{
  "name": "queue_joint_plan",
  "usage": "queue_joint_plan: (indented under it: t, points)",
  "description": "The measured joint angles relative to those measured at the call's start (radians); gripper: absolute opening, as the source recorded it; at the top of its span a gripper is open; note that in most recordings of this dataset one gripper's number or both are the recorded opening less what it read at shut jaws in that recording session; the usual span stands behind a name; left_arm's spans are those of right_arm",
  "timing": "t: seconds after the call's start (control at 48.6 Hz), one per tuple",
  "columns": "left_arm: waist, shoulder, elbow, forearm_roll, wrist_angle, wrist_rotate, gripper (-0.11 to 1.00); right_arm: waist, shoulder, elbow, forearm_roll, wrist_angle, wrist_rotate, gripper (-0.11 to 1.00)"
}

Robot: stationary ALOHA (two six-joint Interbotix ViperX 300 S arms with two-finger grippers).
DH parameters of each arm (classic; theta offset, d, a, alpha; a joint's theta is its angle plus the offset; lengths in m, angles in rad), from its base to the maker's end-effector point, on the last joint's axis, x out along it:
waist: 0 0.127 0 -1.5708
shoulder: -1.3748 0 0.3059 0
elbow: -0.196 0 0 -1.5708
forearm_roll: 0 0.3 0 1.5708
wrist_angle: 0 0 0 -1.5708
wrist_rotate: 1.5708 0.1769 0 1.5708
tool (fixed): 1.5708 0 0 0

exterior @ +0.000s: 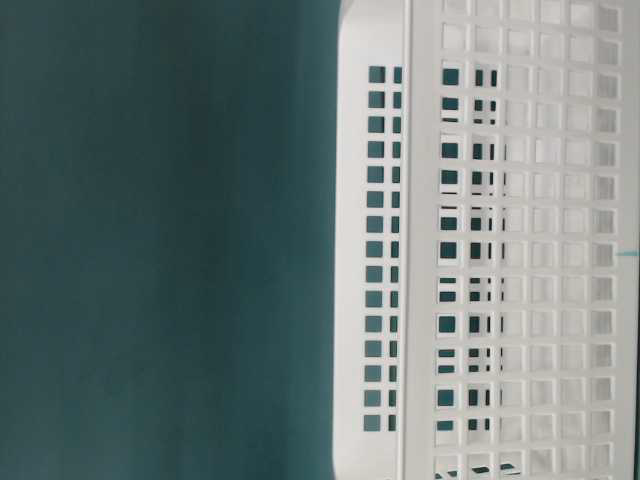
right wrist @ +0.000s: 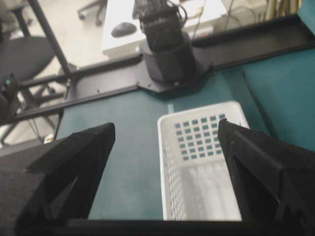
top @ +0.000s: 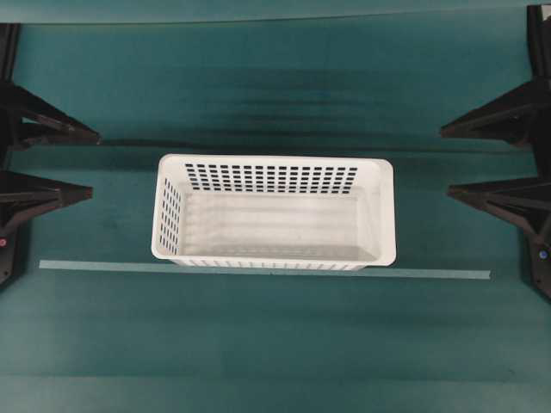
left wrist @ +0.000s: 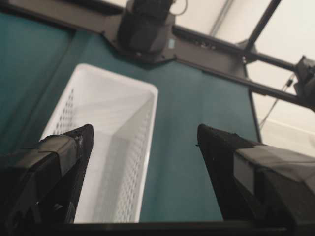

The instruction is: Lift the white basket with both hands.

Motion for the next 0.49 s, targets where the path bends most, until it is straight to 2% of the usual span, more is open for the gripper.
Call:
queue_joint_plan:
  t: [0.494]
  points:
    - [-0.021,-0.018,0.005,0.000,0.000,0.003,0.91,0.003,-0.018,0.006,0.000,0.002,-0.006,0.90]
